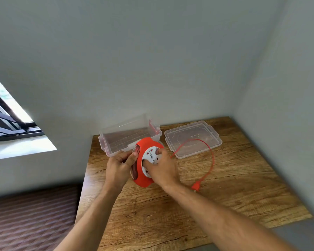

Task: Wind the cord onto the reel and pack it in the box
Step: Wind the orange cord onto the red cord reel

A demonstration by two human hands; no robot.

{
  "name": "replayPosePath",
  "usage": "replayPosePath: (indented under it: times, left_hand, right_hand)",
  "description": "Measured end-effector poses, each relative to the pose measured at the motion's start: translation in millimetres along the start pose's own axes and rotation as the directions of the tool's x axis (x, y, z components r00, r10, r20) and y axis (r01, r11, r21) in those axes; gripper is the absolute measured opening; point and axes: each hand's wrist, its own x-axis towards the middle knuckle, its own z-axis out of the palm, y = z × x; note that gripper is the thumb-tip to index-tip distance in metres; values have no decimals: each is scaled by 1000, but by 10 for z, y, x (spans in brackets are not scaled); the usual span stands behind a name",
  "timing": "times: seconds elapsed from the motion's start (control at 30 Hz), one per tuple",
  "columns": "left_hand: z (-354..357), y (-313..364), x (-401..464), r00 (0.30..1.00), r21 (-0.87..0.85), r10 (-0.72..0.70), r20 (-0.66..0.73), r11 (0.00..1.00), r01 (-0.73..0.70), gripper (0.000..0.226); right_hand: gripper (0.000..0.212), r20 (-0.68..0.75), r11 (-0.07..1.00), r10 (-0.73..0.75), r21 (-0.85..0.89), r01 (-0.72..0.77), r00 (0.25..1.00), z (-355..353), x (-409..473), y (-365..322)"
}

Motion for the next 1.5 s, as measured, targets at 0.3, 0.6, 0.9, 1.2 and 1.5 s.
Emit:
replayPosePath:
  times: [0.3, 0.6, 0.9, 1.2, 1.5]
  left_hand:
    - [17, 2, -207, 999, 95, 16, 29, 995, -19, 28]
    - [76, 87, -155, 988, 110, -121, -93, 985, 131, 55]
    - [-219, 18, 96, 960, 67, -230, 159, 973, 222, 73]
    - [-410, 239, 318, 759, 336, -366, 538, 919, 205, 72]
    - [-276, 175, 204, 787, 279, -319, 529, 941, 194, 60]
  right_hand:
    - [62, 86, 897, 301, 313, -313, 950, 35, -55, 8]
    - [51, 101, 991, -100, -79, 108, 990, -257, -105, 14]
    - [40, 694, 191, -605, -350, 917, 391, -844, -20, 64]
    - [67, 825, -45, -529, -261, 964, 199, -729, -136, 46]
    - [59, 787, -115, -568, -364, 924, 240, -584, -96, 174]
